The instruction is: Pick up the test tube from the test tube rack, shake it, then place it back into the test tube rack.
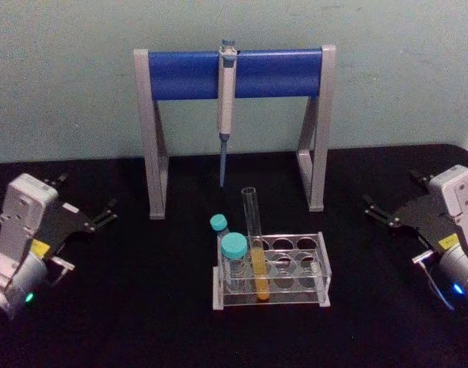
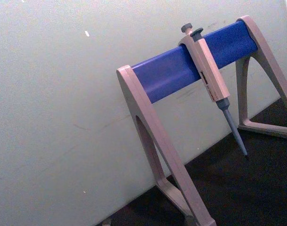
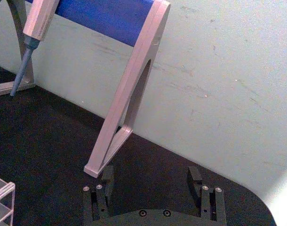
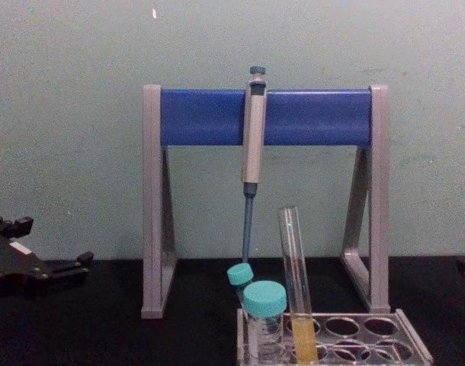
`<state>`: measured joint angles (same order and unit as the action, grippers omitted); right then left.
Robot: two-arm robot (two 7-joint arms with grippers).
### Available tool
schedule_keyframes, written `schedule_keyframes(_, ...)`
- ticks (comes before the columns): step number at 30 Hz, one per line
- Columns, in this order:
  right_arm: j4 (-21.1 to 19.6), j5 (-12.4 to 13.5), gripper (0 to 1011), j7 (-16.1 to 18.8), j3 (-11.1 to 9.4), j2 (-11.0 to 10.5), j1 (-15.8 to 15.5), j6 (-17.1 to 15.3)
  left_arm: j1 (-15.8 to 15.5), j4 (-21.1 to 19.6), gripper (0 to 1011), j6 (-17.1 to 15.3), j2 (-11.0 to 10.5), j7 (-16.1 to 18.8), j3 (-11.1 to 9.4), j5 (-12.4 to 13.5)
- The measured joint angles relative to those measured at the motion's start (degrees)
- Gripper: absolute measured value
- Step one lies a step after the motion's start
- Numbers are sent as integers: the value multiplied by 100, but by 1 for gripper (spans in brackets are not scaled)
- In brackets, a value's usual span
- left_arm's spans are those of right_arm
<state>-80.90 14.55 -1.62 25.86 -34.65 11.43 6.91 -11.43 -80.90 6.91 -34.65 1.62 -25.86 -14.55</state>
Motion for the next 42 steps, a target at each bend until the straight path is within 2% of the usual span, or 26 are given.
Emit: schedule_keyframes(42,0,0,1000,0,0,0,0,0,0,0,1002,0,0,0,0,0)
